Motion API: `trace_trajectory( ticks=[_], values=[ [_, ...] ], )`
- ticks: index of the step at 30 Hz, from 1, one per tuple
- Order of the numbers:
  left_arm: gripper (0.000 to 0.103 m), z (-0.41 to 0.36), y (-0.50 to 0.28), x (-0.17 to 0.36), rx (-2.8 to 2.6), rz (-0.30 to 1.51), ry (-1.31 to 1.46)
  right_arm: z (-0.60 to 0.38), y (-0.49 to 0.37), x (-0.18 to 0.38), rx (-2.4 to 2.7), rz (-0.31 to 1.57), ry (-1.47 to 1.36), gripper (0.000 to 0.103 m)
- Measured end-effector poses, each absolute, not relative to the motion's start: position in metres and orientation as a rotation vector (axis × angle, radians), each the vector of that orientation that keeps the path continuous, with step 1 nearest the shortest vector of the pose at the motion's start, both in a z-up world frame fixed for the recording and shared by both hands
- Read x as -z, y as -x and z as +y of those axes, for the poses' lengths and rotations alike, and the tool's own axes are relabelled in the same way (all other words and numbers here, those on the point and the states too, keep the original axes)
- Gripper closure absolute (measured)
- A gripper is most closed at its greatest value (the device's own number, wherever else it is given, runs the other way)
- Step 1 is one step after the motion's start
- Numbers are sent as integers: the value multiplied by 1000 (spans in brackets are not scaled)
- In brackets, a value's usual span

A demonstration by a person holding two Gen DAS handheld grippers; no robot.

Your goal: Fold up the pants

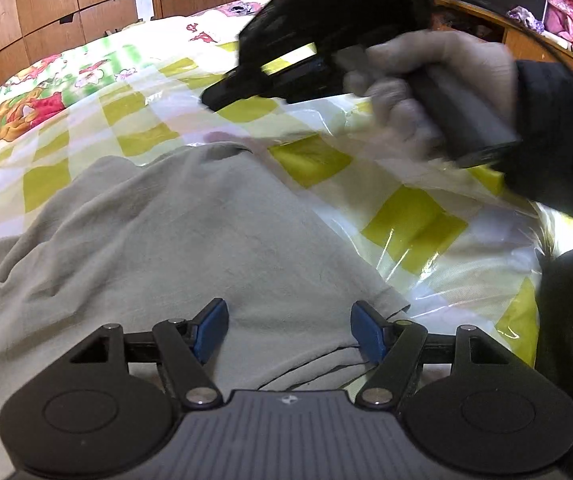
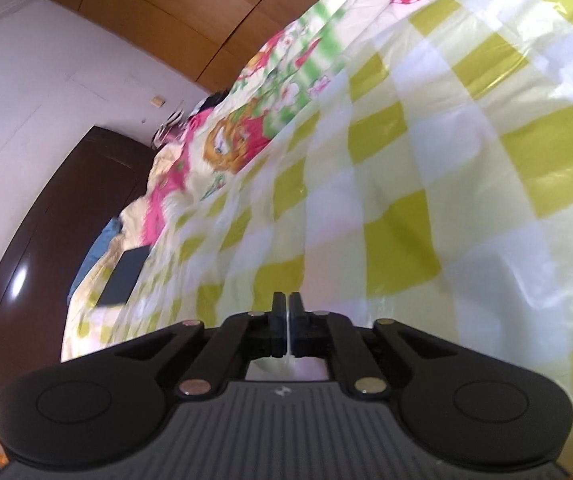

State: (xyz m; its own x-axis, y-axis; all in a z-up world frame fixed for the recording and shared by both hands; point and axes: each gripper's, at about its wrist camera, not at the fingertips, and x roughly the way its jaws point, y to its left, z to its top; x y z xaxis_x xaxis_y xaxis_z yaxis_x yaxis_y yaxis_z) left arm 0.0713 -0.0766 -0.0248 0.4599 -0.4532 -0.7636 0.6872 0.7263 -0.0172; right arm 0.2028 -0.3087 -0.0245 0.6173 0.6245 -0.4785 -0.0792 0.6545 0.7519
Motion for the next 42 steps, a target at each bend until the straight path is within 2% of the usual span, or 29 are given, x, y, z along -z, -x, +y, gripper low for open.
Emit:
trace_trajectory(
  ticks=[4,6,8,11,13,23,25,40,41,42],
  values=[
    [22,-74,-70,26,719,818,-300,-298,-160,29,-497,925,-629,93],
    [22,-73,-70,26,716,815,-295,-292,-147,40,-511,972,-618,87],
    [22,-73,-69,25,709,816,-284,-289,-148,53,-501,975,-665,86],
    [22,-73,-69,25,709,816,-283,-289,-163,62,-511,948,-752,90],
    [21,-73,-71,25,712,823,-278,-287,-168,58,-521,929,-742,101],
    [21,-73,-71,26,721,815,-283,-289,-152,33,-462,824,-528,101],
    [21,-73,-71,26,723,816,-288,-292,-150,38,-460,859,-518,95],
    [20,-73,-73,26,735,817,-281,-297,-164,57,-479,945,-671,93],
    [20,-72,-72,27,736,813,-278,-298,-159,53,-471,946,-647,89],
    [20,-72,-72,27,738,809,-276,-299,-156,51,-474,944,-645,79]
  ],
)
